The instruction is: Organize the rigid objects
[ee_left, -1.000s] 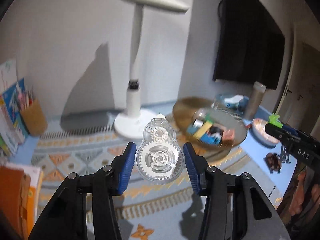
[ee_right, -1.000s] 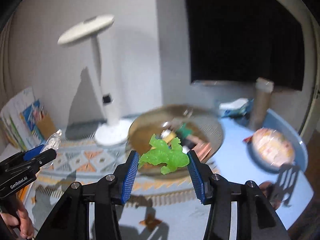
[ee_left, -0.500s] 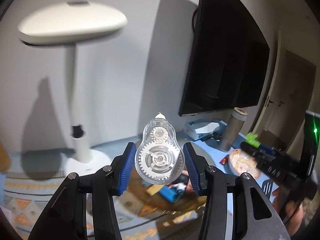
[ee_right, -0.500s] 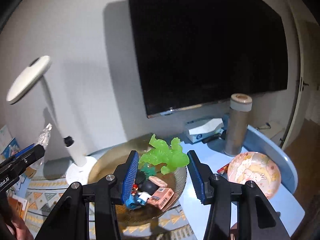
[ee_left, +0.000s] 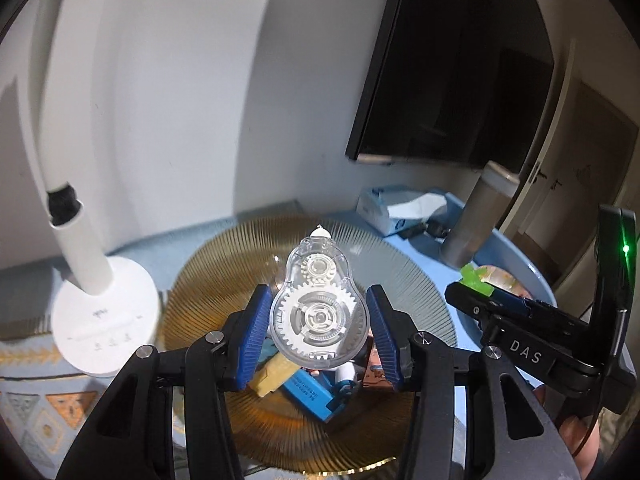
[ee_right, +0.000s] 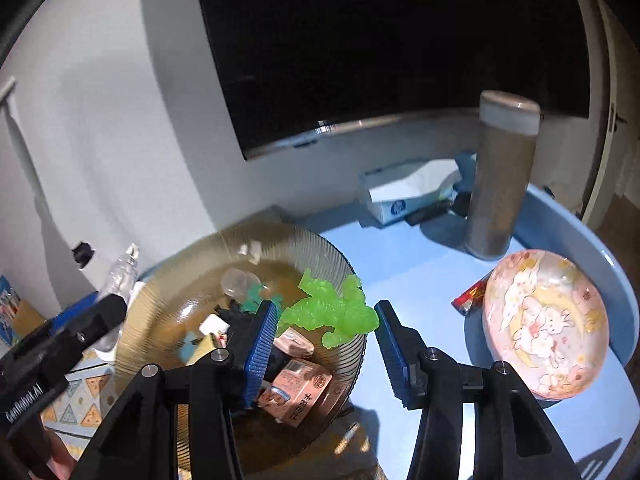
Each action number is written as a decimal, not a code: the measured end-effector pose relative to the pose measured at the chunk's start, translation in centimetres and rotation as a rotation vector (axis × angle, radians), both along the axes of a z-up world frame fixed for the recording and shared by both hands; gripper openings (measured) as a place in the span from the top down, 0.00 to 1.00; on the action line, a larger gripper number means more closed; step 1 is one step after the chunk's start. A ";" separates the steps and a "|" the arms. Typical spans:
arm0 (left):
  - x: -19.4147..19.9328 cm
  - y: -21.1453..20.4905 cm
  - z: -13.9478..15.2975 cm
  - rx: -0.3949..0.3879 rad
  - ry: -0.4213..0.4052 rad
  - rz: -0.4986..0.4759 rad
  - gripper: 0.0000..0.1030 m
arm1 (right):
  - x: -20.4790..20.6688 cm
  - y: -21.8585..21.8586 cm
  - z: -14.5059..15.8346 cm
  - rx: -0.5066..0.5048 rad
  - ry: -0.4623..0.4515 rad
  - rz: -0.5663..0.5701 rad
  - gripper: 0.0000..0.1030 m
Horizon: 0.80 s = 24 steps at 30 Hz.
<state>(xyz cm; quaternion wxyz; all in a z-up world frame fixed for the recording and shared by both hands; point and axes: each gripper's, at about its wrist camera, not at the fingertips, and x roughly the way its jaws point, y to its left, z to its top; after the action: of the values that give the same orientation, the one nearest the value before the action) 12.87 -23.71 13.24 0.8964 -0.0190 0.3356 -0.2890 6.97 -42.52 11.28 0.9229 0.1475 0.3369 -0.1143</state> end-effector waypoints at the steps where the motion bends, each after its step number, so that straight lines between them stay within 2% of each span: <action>1: 0.2 -0.1 -0.2 0.000 0.006 0.000 0.56 | 0.4 -0.1 -0.3 0.005 0.005 -0.002 0.52; 4: 0.8 -0.8 -0.7 0.002 0.008 -0.014 0.55 | 1.8 -0.2 -0.8 -0.008 0.018 0.006 0.50; 6: 0.8 -1.1 -0.6 0.024 -0.016 0.004 0.35 | 2.4 -0.2 -0.8 -0.027 0.016 0.007 0.34; 7: 0.9 -1.1 -0.4 0.031 -0.025 0.017 0.18 | 2.4 -0.2 -0.7 -0.031 0.007 0.003 0.34; 8: 0.8 -0.8 -0.2 0.027 -0.036 0.026 0.15 | 2.4 -0.1 -0.5 -0.040 -0.003 -0.001 0.34; 10: 0.3 -0.1 0.5 0.001 -0.058 0.017 0.15 | 2.3 0.0 -0.2 -0.039 -0.004 0.002 0.34; 16: -2.4 3.4 3.8 0.003 -0.105 0.044 0.15 | -0.3 1.0 1.4 0.013 -0.018 0.023 0.34; 24: -9.1 11.5 10.5 -0.041 -0.225 0.127 0.14 | -5.7 7.0 7.9 0.001 -0.125 0.105 0.33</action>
<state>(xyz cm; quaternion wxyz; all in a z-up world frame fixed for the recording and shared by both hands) 3.81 -12.17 23.69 0.9443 -0.0258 0.2251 -0.2386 1.29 -35.57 19.17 0.9468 0.1369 0.2860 -0.0561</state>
